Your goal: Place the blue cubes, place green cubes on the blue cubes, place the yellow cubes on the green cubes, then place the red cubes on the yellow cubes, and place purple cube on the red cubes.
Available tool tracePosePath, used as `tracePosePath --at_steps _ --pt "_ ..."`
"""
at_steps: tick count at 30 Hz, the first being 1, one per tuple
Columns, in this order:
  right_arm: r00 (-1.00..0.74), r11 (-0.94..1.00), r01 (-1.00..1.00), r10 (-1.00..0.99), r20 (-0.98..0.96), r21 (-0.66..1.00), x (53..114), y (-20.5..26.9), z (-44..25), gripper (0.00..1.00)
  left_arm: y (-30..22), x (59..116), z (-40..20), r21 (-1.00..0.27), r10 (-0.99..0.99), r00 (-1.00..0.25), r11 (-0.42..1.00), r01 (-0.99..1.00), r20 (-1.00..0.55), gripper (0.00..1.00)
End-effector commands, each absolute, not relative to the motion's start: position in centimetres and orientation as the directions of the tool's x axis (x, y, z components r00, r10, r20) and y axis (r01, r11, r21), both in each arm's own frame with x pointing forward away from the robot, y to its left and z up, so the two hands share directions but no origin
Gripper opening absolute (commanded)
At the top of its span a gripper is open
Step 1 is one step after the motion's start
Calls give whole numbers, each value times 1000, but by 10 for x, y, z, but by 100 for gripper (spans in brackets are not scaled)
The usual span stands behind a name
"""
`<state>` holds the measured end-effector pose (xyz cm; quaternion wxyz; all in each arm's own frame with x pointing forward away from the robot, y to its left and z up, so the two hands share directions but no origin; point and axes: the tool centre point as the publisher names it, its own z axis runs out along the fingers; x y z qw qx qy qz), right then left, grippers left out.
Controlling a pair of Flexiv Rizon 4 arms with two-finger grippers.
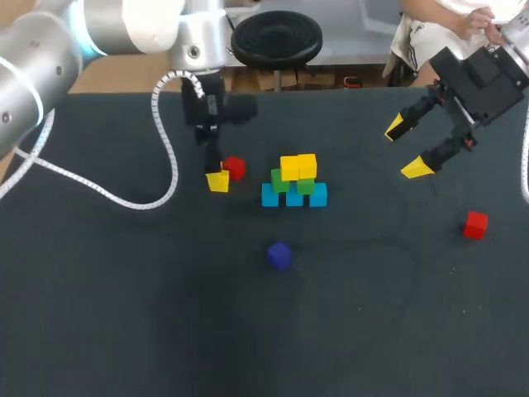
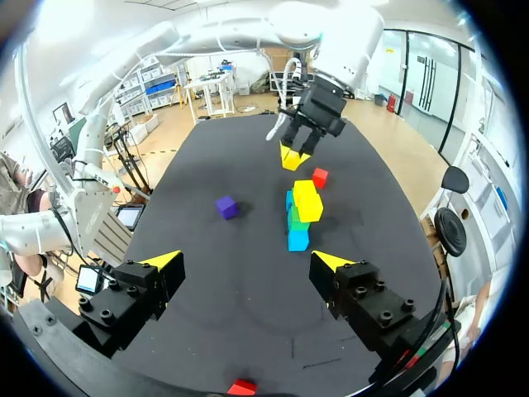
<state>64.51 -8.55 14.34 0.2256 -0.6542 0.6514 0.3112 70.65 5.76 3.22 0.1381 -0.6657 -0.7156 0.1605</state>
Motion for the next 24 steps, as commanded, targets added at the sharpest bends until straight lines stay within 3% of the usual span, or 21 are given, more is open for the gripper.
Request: tracePosePath --at_steps 1,12,19,24 --pt "-41 -50 -993 -711 -702 109 645 -85 143 100 72 681 34 -215 993 -119 113 970 -12 0" --pt "-41 -50 -993 -711 -702 109 645 -85 143 100 106 634 27 -122 962 -274 273 954 7 0" --pt "-41 -50 -993 -711 -702 109 645 -85 143 100 101 633 21 -65 965 -253 248 967 -77 0" --pt "-41 -50 -993 -711 -702 109 645 -85 143 100 88 643 22 -55 986 -126 120 991 -112 0"
